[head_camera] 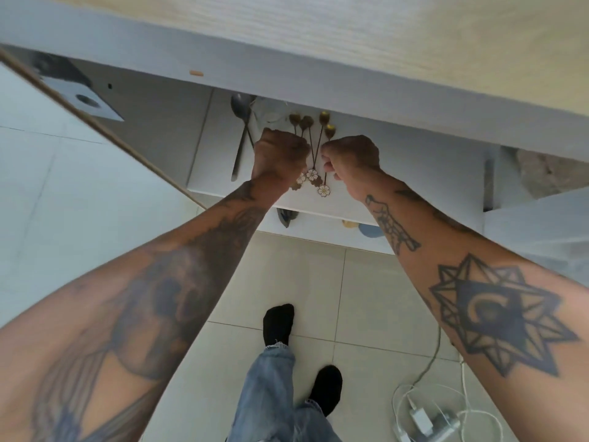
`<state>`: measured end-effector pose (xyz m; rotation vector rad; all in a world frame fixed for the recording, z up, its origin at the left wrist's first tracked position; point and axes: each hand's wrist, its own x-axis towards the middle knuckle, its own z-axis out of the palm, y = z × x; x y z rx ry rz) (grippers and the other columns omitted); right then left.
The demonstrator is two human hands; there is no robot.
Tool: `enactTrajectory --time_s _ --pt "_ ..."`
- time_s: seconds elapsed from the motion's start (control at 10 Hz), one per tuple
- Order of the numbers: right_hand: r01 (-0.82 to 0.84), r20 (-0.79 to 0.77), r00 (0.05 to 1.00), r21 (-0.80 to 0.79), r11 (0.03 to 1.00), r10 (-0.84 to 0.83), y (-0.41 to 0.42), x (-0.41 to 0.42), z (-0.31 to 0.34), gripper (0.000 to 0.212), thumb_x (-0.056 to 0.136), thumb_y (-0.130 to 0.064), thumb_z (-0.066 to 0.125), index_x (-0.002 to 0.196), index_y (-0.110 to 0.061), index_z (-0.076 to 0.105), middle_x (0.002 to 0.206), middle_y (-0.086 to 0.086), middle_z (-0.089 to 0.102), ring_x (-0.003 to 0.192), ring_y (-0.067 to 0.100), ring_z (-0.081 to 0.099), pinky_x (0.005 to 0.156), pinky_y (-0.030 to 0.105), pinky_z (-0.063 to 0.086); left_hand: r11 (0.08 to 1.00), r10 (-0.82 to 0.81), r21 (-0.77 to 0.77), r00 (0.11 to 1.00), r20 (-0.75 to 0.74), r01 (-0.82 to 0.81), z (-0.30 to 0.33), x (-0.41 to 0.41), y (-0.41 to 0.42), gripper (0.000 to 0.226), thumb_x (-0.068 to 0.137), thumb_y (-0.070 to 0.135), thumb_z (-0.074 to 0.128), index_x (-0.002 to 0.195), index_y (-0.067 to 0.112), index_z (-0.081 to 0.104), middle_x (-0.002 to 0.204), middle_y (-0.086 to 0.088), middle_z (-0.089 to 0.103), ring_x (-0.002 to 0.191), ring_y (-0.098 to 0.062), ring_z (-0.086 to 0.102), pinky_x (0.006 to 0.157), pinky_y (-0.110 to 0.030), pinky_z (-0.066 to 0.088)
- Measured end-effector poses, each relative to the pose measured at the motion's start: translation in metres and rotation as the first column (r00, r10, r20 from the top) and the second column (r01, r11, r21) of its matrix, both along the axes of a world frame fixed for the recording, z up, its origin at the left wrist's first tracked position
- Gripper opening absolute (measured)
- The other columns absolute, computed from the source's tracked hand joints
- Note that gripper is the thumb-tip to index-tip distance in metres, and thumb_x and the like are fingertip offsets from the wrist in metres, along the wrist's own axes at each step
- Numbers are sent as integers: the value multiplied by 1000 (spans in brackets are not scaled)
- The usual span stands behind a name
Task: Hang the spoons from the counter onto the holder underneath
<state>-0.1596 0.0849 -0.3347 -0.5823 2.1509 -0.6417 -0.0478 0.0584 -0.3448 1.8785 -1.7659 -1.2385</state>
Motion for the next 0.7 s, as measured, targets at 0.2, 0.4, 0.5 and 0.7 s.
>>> enactTrajectory --time_s 0.2,0.4,0.5,0.7 --pt "-12 52 999 -71 997 16 38 9 69 20 85 -12 57 87 -1 74 95 16 77 92 30 74 87 45 59 998 35 -37 986 -162 -41 80 -8 47 26 96 13 59 112 -4 71 117 -24 71 111 -36 66 97 -43 53" --pt "-5 84 996 -172 985 19 117 28 171 21 78 -18 55 59 -14 63 84 18 78 80 32 72 71 42 57 985 132 -72 947 -291 -160 179 -2 121 29 90 15 61 62 15 69 48 9 64 41 3 60 37 -5 36" --pt "-47 42 997 -259 965 60 153 27 214 26 89 -27 55 80 -8 72 87 18 76 86 35 71 77 45 59 980 134 -90 927 -349 -175 224 0 160 24 91 18 63 71 19 76 58 9 70 57 -14 71 54 -23 59" --pt "-148 -81 989 -358 922 127 183 2 310 36 97 -32 48 96 -7 75 93 17 75 88 30 67 79 39 52 980 8 -183 934 -356 -78 318 -20 180 24 94 28 60 94 19 81 79 3 79 68 -7 71 62 -20 54"
